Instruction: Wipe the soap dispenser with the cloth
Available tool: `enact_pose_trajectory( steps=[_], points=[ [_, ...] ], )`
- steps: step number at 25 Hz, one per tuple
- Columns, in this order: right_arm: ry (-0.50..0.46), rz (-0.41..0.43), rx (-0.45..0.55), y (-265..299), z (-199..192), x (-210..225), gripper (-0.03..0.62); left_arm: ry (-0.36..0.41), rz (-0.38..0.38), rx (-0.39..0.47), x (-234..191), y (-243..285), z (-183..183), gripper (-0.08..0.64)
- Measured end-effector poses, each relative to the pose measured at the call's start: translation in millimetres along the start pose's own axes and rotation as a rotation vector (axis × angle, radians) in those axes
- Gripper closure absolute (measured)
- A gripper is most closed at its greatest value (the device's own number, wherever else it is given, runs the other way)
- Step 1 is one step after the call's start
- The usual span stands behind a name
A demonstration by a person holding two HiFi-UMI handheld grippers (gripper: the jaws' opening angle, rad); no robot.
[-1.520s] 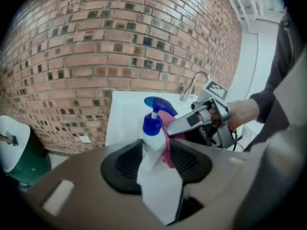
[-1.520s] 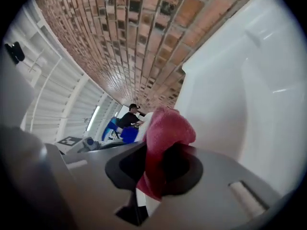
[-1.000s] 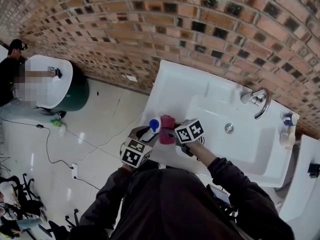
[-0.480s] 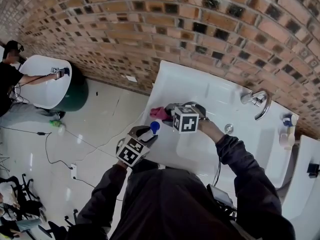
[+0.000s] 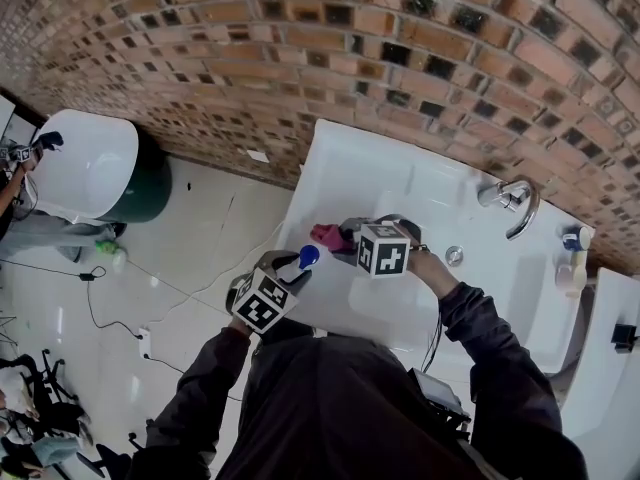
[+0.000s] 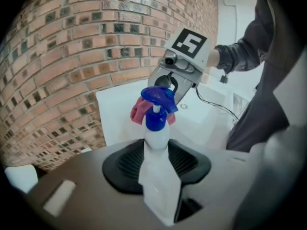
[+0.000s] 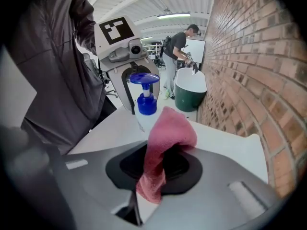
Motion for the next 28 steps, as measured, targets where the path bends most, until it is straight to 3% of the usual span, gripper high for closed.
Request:
enact_pose_trajectory(
  steps=[7,11,18,23,25,28],
  points=[
    [0.07,0.029,0.039,-3.4,-6.0,-24.0,0.528,0.036,0.02,-0.038,3.2,1.5,-1.6,0.387],
    [0.091,-0.003,0.04,1.4,-9.0,-27.1,0.528,0.043,0.015,-0.038,3.3,2.3,-1.6,0.387],
    [0.119,-0.008,-0.122,44.9,-36.0,-30.2,0.528,0.041,0.009,-0.035,2.2,1.9,-1.8,0.388],
    [0.111,-0.018,-0.133,38.3,-33.9,-25.6,0.526,0.035,0.019,-0.037,3.7,1.2,-2.5,0.387],
    [0.078,-0.06,-0.111,21.5,-24.9,-12.7,0.526,0.041,0.039,-0.041,5.5,1.0,-2.0,0.387],
    [-0.116,-0.082,-0.096,6.0,0.2,0.6,0.526,0.022,0.085,-0.035,6.2,-1.5,-2.7,0.387]
  ],
)
Point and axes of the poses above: the fingertips, and each gripper's own axes: y forward along the fingers, x to its right, z out of its top, the point moved 7 cm from there along -y, backward along the fingers, and after that the axes turned 9 degrees about x, right-handed, at the moved point
